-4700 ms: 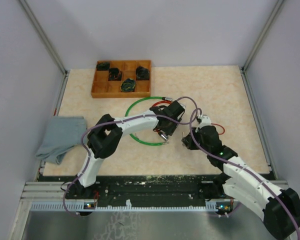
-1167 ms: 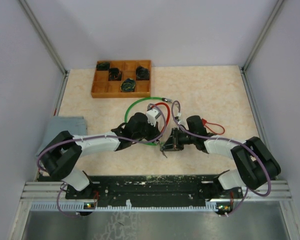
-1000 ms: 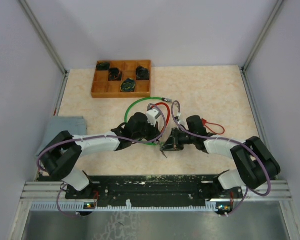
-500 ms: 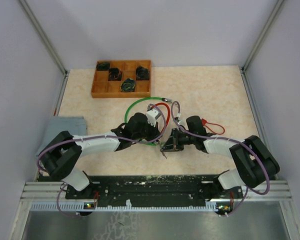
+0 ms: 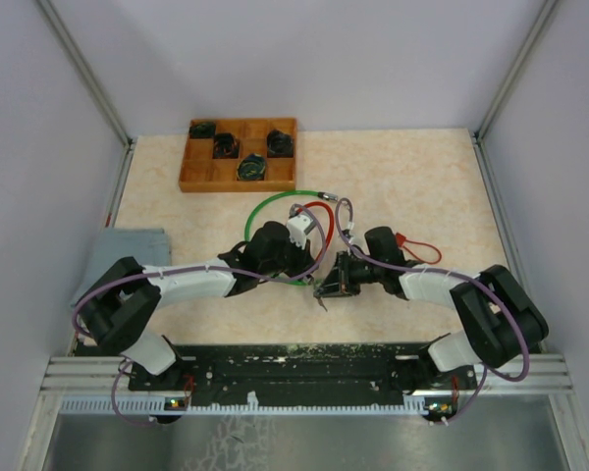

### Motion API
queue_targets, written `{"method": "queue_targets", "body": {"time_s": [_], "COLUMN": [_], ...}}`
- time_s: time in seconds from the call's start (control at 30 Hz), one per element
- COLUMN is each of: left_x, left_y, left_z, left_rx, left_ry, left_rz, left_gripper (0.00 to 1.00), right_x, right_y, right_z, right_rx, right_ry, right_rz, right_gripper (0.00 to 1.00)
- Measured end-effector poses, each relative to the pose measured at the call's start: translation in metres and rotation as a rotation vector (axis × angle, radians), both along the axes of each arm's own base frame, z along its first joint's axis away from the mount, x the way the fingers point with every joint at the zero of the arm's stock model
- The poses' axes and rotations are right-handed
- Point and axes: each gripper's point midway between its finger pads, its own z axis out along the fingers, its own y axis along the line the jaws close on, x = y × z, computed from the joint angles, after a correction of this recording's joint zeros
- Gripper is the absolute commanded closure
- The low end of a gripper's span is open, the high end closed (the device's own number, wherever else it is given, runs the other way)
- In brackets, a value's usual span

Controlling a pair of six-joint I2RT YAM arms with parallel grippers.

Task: Unlock with the key
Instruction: Unlock the lock.

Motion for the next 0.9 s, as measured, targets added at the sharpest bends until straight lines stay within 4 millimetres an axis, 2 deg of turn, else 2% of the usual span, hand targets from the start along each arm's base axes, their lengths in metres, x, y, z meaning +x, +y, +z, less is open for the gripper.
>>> {"method": "queue_targets", "body": {"time_s": [0.9], "left_x": [-0.0028], "left_y": [0.0003], "left_z": [-0.0023], "left_rx": [0.003], "left_ry": [0.001], "left_rz": [-0.018], "left_gripper": [1.0], "right_x": [-0.002], "right_y": [0.0036], "right_z": [0.0037], "right_rx": [-0.037], "right_ry": [0.028], "right_rz": [0.023], "right_gripper": [1.0]}}
